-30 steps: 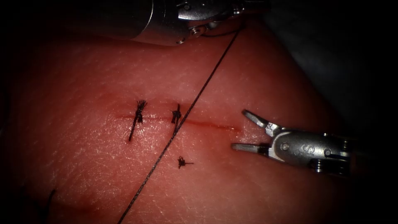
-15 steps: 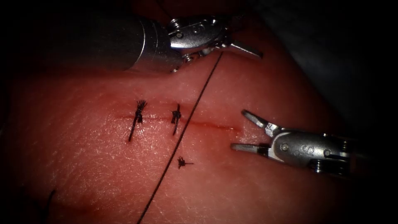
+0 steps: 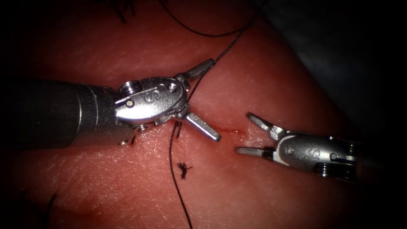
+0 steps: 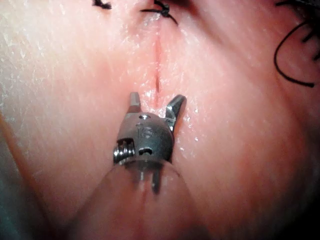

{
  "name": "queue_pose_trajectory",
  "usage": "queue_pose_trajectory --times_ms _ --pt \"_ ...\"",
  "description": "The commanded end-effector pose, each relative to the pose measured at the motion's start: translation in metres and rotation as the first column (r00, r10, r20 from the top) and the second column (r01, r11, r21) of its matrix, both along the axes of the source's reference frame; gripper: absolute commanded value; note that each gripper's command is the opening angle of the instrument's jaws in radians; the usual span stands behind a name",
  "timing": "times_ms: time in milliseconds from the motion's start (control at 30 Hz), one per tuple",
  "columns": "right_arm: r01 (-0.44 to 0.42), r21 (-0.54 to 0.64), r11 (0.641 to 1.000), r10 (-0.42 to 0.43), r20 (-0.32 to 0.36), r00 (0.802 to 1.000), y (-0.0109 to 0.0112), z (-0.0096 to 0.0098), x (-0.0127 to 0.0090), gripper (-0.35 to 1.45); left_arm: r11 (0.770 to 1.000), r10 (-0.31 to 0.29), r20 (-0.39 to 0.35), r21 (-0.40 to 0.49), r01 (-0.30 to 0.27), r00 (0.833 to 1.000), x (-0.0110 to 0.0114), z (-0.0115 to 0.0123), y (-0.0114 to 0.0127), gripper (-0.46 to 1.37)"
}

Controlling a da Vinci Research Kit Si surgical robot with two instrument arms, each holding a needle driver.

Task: Wound Closure
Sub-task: Drag the suture with the left gripper

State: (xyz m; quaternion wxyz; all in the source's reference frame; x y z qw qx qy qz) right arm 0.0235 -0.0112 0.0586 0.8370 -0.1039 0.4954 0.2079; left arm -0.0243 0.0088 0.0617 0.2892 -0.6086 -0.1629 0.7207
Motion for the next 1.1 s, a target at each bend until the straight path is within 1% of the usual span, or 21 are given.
queue_pose_trajectory --times_ms 33,67,100,133,333,400,633,733,800,833,867,933,1000,1033,1100 --pt "0.004 0.002 1.000 -0.004 -0.003 1.000 0.0000 0.0000 0.0001 1.33 1.000 0.005 -0.009 -0.005 -0.005 1.000 0.0007 -0.0003 -0.0005 1.36" --pt "0.004 0.002 1.000 -0.004 -0.002 1.000 0.0000 0.0000 0.0002 1.33 1.000 0.005 -0.018 -0.011 -0.005 1.000 0.0011 -0.0005 -0.0009 1.36" --pt "0.006 0.004 1.000 -0.006 -0.002 1.000 0.0000 0.0000 0.0003 1.33 1.000 0.010 -0.030 -0.028 -0.011 1.000 0.0020 -0.0009 -0.0019 1.36" --pt "0.006 0.004 1.000 -0.006 -0.002 1.000 0.0000 0.0000 0.0004 1.33 0.999 0.011 -0.034 -0.034 -0.012 0.999 0.0023 -0.0011 -0.0023 1.36" --pt "0.006 0.005 1.000 -0.006 0.000 1.000 -0.0001 0.0000 0.0006 1.34 0.997 0.031 -0.065 -0.070 -0.036 0.997 0.0055 -0.0031 -0.0065 1.36" --pt "0.006 0.004 1.000 -0.006 0.000 1.000 -0.0002 0.0000 0.0006 1.34 0.996 0.028 -0.092 -0.087 -0.036 0.995 0.0067 -0.0037 -0.0077 1.36" --pt "0.007 0.003 1.000 -0.007 -0.002 1.000 -0.0004 0.0000 0.0007 1.34 0.989 0.021 -0.171 -0.138 -0.045 0.985 0.0109 -0.0051 -0.0096 1.36" --pt "0.007 0.002 1.000 -0.007 -0.002 1.000 -0.0005 0.0001 0.0008 1.34 0.985 0.021 -0.195 -0.161 -0.054 0.981 0.0123 -0.0053 -0.0100 1.36" --pt "0.008 0.003 1.000 -0.008 -0.001 1.000 -0.0006 0.0001 0.0008 1.34 0.984 0.021 -0.218 -0.167 -0.058 0.976 0.0140 -0.0055 -0.0102 1.36" --pt "0.008 0.003 1.000 -0.008 -0.001 1.000 -0.0006 0.0001 0.0008 1.34 0.984 0.019 -0.222 -0.166 -0.057 0.975 0.0143 -0.0055 -0.0103 1.36" --pt "0.008 0.003 1.000 -0.008 -0.001 1.000 -0.0007 0.0001 0.0009 1.34 0.984 0.010 -0.253 -0.169 -0.055 0.968 0.0156 -0.0057 -0.0104 1.36" --pt "0.010 0.002 1.000 -0.010 -0.003 1.000 -0.0008 0.0000 0.0008 1.34 0.985 -0.004 -0.290 -0.167 -0.046 0.957 0.0169 -0.0058 -0.0105 1.36" --pt "0.010 0.001 1.000 -0.010 -0.003 1.000 -0.0009 0.0001 0.0008 1.34 0.985 -0.024 -0.339 -0.167 -0.035 0.941 0.0185 -0.0060 -0.0106 1.36" --pt "0.010 0.001 1.000 -0.010 -0.003 1.000 -0.0009 0.0001 0.0009 1.34 0.985 -0.036 -0.369 -0.172 -0.030 0.929 0.0193 -0.0061 -0.0105 1.36" --pt "0.009 0.000 1.000 -0.009 -0.003 1.000 -0.0009 0.0002 0.0009 1.34 0.983 -0.072 -0.448 -0.184 -0.013 0.891 0.0211 -0.0065 -0.0105 1.33"
